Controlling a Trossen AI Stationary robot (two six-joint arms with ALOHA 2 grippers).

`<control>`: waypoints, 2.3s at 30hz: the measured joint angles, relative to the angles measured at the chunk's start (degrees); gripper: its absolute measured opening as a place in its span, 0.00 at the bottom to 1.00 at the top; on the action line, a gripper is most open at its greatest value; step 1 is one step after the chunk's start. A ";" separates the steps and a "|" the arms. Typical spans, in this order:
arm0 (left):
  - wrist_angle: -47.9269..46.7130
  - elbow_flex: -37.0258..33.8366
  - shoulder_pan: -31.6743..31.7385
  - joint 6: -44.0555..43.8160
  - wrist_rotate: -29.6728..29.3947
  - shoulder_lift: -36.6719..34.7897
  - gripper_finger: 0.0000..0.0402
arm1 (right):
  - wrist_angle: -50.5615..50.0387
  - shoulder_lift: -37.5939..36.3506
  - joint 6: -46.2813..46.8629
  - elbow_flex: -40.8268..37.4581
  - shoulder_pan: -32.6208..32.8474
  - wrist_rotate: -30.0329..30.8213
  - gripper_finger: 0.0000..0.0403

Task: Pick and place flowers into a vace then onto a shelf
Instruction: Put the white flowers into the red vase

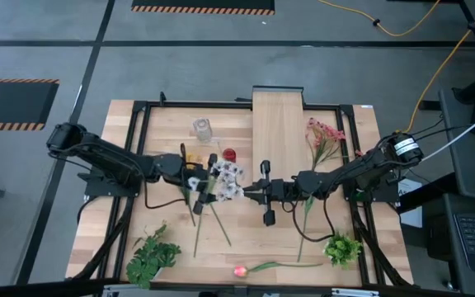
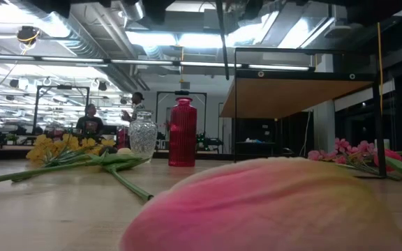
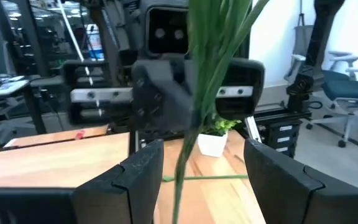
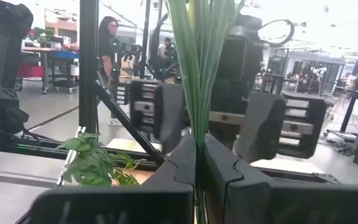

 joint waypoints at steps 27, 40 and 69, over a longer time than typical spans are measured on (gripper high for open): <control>5.49 2.34 -0.07 4.04 1.01 1.41 0.51 | 1.92 0.00 -1.22 0.00 -0.11 -0.01 0.02; 6.27 2.34 0.11 5.53 -0.40 1.41 0.47 | -0.80 3.30 -1.36 4.46 -1.97 -0.13 0.02; 3.67 2.34 -0.44 6.88 -0.29 1.25 0.04 | -2.09 3.43 -2.95 4.96 -1.86 -0.54 0.12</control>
